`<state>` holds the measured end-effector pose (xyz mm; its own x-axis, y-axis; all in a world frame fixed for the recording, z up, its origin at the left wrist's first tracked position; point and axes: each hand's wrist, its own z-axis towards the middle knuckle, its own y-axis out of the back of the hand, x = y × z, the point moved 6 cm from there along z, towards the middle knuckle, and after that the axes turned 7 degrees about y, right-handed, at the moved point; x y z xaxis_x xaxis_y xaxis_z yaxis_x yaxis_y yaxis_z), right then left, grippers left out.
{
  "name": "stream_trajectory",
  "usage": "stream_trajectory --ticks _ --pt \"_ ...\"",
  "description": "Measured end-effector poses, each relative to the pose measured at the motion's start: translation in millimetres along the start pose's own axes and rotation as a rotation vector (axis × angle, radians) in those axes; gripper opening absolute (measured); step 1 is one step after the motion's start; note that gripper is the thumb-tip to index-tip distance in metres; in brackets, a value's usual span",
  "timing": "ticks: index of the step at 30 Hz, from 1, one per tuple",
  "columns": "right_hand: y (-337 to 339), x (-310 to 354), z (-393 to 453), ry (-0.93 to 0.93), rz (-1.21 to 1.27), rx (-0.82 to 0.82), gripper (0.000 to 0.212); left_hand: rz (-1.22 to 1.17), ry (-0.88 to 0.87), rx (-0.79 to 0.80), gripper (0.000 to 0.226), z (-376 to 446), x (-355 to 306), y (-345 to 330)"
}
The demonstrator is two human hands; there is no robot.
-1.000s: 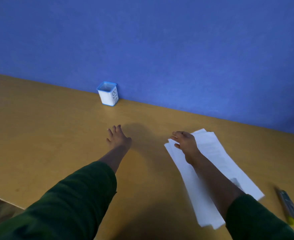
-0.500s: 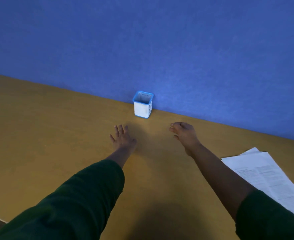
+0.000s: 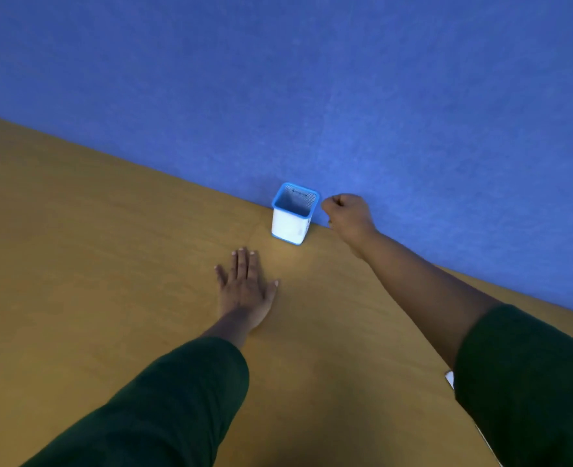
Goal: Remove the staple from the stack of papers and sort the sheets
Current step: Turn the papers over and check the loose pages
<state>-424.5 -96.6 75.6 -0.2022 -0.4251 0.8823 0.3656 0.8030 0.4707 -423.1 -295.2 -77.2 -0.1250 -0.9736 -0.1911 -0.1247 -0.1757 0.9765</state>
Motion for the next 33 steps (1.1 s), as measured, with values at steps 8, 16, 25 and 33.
stream_trajectory --ticks 8,16,25,33 --pt "-20.6 0.3 48.5 0.019 -0.390 0.064 0.031 -0.014 -0.012 -0.032 0.082 19.0 -4.2 -1.1" --pt "-36.3 1.5 60.0 -0.013 -0.471 0.054 0.033 -0.008 -0.021 -0.024 0.083 21.1 -5.4 -1.7" --pt "-32.7 4.5 56.4 -0.002 -0.475 0.027 0.031 0.000 -0.019 -0.010 0.084 21.0 -4.0 -2.2" --pt "-8.3 -6.6 25.0 -0.005 -0.388 0.003 0.018 0.075 0.003 0.103 0.081 22.4 -7.6 4.5"
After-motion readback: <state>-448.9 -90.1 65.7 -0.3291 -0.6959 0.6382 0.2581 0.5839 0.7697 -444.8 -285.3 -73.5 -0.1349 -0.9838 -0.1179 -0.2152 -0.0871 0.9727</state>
